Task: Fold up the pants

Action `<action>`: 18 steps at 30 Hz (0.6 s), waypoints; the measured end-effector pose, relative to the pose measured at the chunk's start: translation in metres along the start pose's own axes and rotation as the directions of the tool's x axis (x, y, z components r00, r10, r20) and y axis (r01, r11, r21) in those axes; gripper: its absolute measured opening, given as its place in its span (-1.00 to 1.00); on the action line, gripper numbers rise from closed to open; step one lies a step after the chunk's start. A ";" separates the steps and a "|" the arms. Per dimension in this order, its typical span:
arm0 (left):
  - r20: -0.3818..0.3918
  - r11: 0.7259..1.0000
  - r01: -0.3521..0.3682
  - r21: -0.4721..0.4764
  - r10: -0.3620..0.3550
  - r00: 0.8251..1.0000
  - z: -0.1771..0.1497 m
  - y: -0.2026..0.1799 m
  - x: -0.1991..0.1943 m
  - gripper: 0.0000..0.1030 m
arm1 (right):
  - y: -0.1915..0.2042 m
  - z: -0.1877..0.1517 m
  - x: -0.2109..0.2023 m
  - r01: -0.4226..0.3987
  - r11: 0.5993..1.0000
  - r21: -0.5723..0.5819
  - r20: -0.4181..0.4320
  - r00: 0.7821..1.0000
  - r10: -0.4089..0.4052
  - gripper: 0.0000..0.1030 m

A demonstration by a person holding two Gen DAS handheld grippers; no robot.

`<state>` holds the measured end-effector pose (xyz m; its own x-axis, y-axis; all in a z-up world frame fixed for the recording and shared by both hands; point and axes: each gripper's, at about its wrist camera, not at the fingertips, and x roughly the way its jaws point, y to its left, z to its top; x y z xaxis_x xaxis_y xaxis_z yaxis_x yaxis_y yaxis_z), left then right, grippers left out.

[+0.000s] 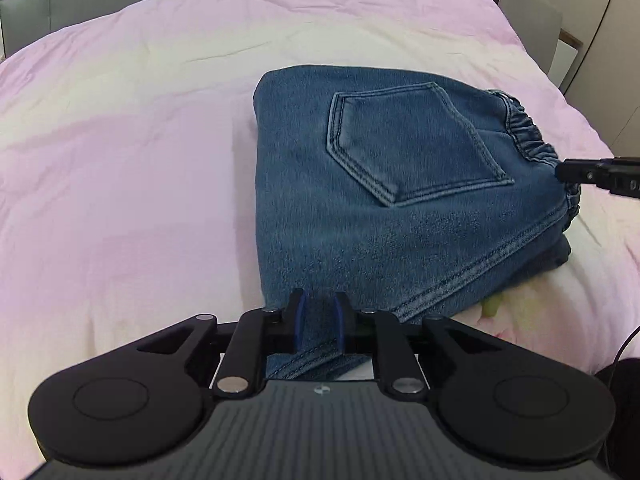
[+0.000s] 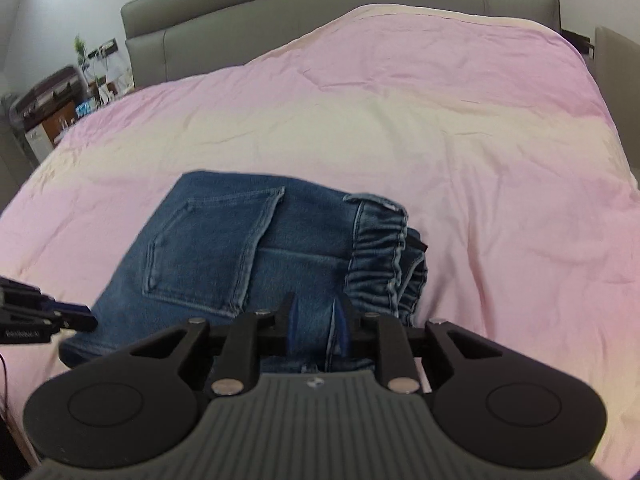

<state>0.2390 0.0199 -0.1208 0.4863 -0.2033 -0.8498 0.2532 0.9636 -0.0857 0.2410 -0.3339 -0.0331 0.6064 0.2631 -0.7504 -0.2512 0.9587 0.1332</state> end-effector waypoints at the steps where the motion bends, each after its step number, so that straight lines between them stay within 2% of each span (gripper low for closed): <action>1: -0.006 1.000 -0.005 -0.003 0.005 1.000 -0.002 0.000 0.000 -0.66 | 0.001 -0.009 0.002 0.013 1.000 -0.011 0.008 1.000 -0.013 -0.67; 3: -0.027 1.000 -0.018 -0.019 0.018 0.999 -0.004 0.003 0.003 -0.66 | -0.003 -0.021 0.012 0.058 0.998 -0.016 -0.013 0.998 -0.058 -0.67; 6: -0.086 0.999 -0.018 -0.040 0.015 0.996 -0.011 0.007 0.014 -0.62 | -0.009 -0.034 0.024 0.051 0.998 0.031 -0.043 0.998 -0.049 -0.67; 11: -0.101 0.995 0.002 -0.101 -0.013 0.995 -0.021 0.015 0.023 -0.61 | -0.011 -0.038 0.037 0.051 0.998 0.031 -0.044 0.998 -0.050 -0.68; 18: -0.137 0.997 -0.024 -0.073 0.014 0.991 -0.024 0.018 0.010 -0.58 | -0.008 -0.034 0.027 0.065 0.998 0.022 -0.044 0.997 -0.064 -0.68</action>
<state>0.2280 0.0396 -0.1430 0.3711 -0.1641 -0.9140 0.1795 0.9784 -0.1028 0.2336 -0.3380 -0.0764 0.5876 0.1959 -0.7851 -0.1941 0.9761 0.0983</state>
